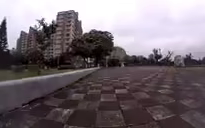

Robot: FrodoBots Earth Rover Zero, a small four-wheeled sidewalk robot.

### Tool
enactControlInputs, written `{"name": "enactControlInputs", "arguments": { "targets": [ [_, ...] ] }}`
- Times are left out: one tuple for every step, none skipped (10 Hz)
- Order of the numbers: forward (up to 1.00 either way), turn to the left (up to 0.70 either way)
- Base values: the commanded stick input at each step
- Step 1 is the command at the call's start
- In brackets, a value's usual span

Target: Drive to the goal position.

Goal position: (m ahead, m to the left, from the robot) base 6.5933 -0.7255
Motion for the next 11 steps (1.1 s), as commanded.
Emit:
{"name": "enactControlInputs", "arguments": {
  "targets": [
    [1.00,0.00],
    [1.00,0.00],
    [1.00,0.00],
    [1.00,0.00],
    [1.00,-0.40],
    [1.00,-0.40],
    [1.00,-0.40],
    [1.00,-0.29],
    [1.00,0.00],
    [1.00,0.00],
    [1.00,0.00]
  ]
}}
